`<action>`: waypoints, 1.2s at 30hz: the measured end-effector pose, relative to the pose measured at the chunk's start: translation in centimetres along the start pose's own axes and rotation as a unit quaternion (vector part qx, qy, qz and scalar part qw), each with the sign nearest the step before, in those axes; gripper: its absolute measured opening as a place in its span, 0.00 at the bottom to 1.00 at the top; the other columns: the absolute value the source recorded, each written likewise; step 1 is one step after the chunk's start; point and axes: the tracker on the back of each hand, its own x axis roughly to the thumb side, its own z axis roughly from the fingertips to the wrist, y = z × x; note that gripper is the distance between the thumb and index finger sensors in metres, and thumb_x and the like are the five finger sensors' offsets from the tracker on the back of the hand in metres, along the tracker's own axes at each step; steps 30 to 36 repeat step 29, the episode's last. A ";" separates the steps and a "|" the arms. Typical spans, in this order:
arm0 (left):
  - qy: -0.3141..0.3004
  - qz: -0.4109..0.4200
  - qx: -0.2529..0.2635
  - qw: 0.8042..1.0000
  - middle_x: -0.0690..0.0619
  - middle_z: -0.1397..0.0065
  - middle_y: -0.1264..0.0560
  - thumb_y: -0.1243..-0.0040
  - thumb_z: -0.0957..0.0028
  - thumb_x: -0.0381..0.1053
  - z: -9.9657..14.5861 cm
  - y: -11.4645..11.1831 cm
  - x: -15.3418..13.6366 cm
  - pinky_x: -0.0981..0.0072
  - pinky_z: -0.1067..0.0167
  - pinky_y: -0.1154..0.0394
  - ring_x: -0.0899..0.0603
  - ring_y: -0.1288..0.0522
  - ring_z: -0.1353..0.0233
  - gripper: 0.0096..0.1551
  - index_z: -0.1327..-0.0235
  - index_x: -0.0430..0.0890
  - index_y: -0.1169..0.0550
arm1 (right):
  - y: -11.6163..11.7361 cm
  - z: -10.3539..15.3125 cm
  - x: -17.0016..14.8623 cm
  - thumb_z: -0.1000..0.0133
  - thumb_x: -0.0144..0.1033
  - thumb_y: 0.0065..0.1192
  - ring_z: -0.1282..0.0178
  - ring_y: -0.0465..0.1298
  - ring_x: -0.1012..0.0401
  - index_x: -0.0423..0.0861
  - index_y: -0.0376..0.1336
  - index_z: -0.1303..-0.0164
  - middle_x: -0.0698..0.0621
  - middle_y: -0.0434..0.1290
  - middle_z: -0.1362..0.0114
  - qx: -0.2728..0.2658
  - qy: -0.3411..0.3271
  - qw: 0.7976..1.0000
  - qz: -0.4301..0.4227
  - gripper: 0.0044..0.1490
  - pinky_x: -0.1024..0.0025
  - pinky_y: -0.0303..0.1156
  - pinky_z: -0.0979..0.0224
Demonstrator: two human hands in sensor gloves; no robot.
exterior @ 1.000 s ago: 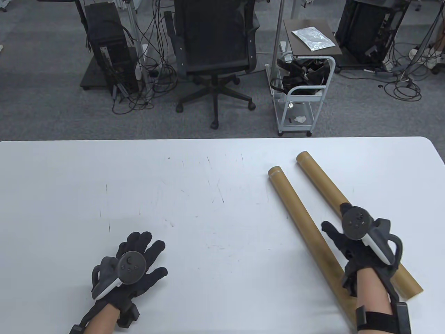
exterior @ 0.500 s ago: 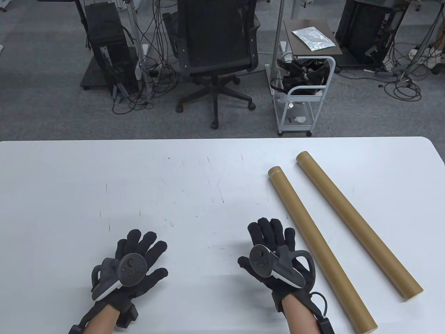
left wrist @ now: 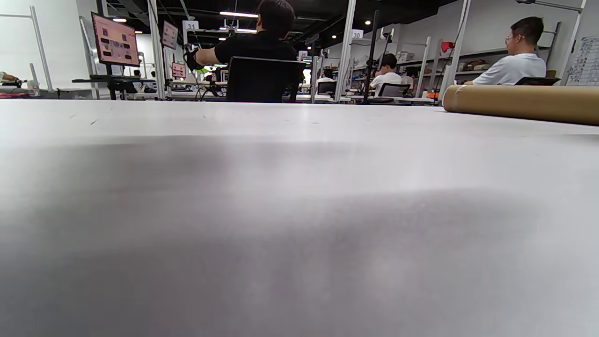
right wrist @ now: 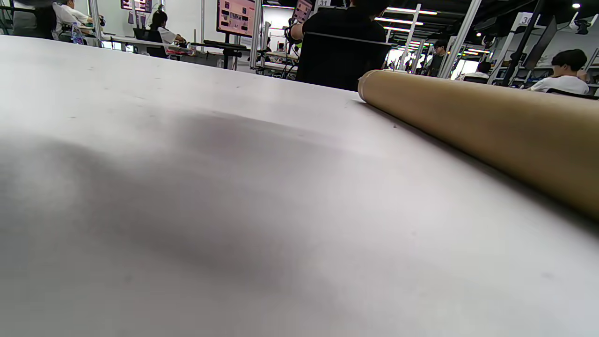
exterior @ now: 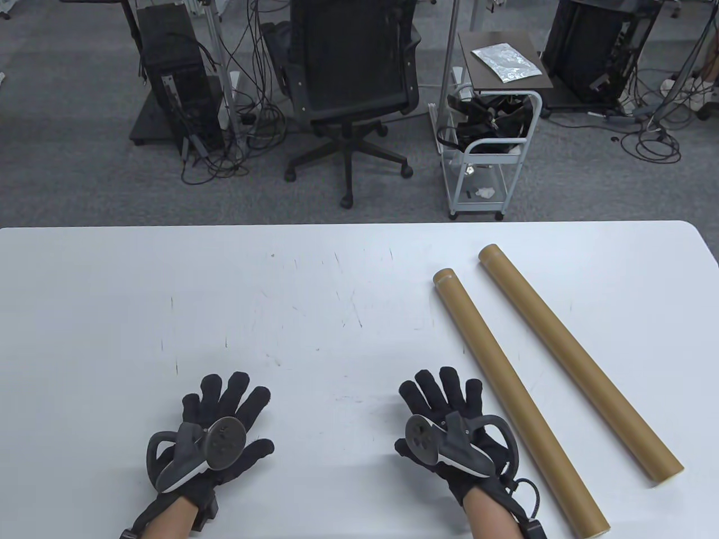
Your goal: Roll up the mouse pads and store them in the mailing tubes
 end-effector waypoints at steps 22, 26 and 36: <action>-0.004 -0.009 -0.005 1.000 0.61 0.10 0.62 0.58 0.65 0.81 -0.5 -0.1 0.1 0.37 0.15 0.58 0.36 0.64 0.11 0.52 0.21 0.73 0.50 | 0.5 -0.6 0.1 0.51 0.67 0.46 0.12 0.29 0.45 0.58 0.35 0.15 0.53 0.32 0.09 0.002 0.001 0.999 0.039 0.56 0.36 0.29 0.18; 0.000 -0.008 -0.004 1.000 0.60 0.10 0.63 0.57 0.65 0.81 -0.5 -0.2 0.1 0.39 0.15 0.54 0.36 0.63 0.11 0.52 0.21 0.73 0.50 | 0.5 -0.3 0.0 0.51 0.67 0.46 0.12 0.30 0.45 0.58 0.35 0.15 0.53 0.33 0.09 -0.001 0.007 0.999 0.039 0.56 0.36 0.30 0.18; -0.001 -0.007 -0.003 1.000 0.60 0.11 0.63 0.57 0.65 0.81 -0.5 -0.2 0.1 0.39 0.15 0.54 0.37 0.63 0.11 0.52 0.22 0.73 0.50 | 0.5 -0.2 0.0 0.51 0.67 0.46 0.12 0.30 0.45 0.58 0.35 0.15 0.53 0.33 0.09 -0.001 0.006 0.999 0.041 0.56 0.36 0.30 0.18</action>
